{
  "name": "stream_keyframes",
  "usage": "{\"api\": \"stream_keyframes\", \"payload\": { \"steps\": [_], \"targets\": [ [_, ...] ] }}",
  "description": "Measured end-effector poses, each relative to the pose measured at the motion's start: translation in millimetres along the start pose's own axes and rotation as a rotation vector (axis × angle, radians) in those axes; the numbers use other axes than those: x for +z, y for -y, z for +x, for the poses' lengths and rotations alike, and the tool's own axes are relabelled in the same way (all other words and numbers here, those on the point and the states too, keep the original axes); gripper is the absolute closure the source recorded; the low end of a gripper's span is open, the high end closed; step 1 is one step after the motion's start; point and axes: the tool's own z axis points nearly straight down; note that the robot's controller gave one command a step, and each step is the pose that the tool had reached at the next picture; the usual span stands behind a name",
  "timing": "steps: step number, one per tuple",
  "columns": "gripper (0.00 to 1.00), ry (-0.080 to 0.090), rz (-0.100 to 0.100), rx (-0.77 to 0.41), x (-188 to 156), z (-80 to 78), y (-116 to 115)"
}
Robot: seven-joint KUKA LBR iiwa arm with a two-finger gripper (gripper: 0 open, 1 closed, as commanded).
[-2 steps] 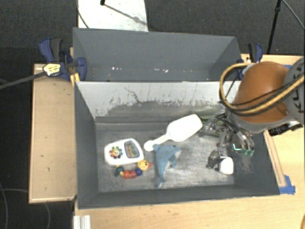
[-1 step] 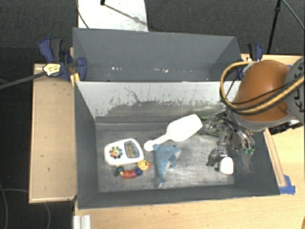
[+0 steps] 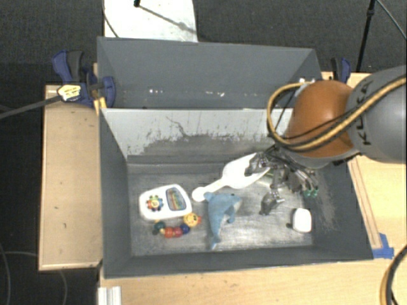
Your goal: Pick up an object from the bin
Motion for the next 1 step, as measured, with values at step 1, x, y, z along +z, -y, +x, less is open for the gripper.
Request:
{"api": "stream_keyframes", "payload": {
  "steps": [1],
  "targets": [
    [0.00, -0.008, -0.003, -0.184, -2.6, -20.5, -15.0]
  ]
}}
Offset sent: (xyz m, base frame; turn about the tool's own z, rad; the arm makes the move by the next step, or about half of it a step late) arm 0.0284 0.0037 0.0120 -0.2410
